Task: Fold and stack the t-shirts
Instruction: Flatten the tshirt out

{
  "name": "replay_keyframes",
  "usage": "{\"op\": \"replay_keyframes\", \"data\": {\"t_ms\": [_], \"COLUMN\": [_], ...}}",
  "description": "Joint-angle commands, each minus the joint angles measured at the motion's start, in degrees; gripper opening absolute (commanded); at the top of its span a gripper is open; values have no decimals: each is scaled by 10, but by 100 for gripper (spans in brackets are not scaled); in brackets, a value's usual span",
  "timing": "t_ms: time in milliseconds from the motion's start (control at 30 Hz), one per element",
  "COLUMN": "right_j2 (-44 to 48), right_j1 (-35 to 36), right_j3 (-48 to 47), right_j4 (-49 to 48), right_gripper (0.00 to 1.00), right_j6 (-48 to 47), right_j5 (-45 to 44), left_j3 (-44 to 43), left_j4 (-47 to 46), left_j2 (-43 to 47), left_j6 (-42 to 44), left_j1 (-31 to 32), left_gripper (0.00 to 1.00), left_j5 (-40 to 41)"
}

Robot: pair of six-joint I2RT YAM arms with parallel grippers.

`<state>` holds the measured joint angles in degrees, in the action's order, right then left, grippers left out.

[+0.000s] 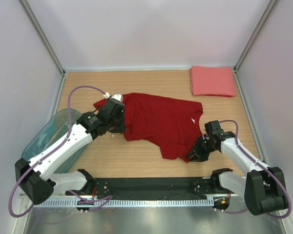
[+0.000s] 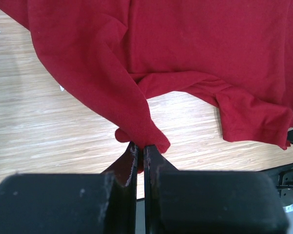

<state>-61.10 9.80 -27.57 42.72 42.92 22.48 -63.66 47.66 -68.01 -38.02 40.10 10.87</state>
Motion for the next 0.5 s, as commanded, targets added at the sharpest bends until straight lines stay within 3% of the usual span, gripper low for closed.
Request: {"op": "replay_keyframes", "data": {"t_ms": [0,167,467], "right_j2": [13,17,41], "right_j1": [6,12,13], "right_j3": [3,10,-41], "right_j4": [-10,-25,-2], "right_gripper": [37,33,3], "right_j6": [18,30,38], "right_j5": [17,27,-30], "left_j3": [-27,-27,-27], "left_j4": [-4,-3,2], "left_j2": [2,2,11], "left_j6": [15,19,30], "left_j1": [-2,-2,-2], "left_gripper": [1,0,0], "left_j5": [-5,-8,-1]}}
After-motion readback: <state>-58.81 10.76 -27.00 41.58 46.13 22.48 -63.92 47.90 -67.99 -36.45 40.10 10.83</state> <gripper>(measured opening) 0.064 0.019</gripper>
